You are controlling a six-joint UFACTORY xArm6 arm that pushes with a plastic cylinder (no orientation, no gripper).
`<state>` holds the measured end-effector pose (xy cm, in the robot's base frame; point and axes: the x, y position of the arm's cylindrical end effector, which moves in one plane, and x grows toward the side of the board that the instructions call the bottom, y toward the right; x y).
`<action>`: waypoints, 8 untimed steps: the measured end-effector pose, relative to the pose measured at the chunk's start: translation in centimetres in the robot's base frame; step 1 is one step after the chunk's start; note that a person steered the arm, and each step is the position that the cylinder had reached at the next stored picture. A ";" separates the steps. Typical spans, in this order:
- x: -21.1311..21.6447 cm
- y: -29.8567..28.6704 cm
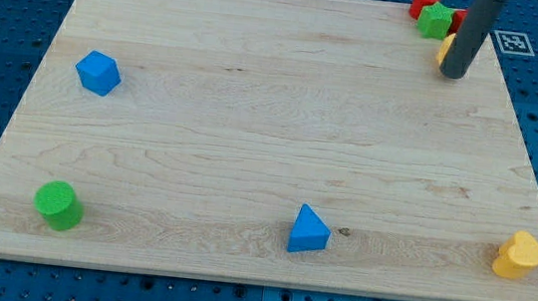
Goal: Move blue cube to the center
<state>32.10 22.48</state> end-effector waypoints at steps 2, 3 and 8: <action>-0.2 0.2; 6.2 -6.9; 8.4 -15.7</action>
<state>40.49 6.78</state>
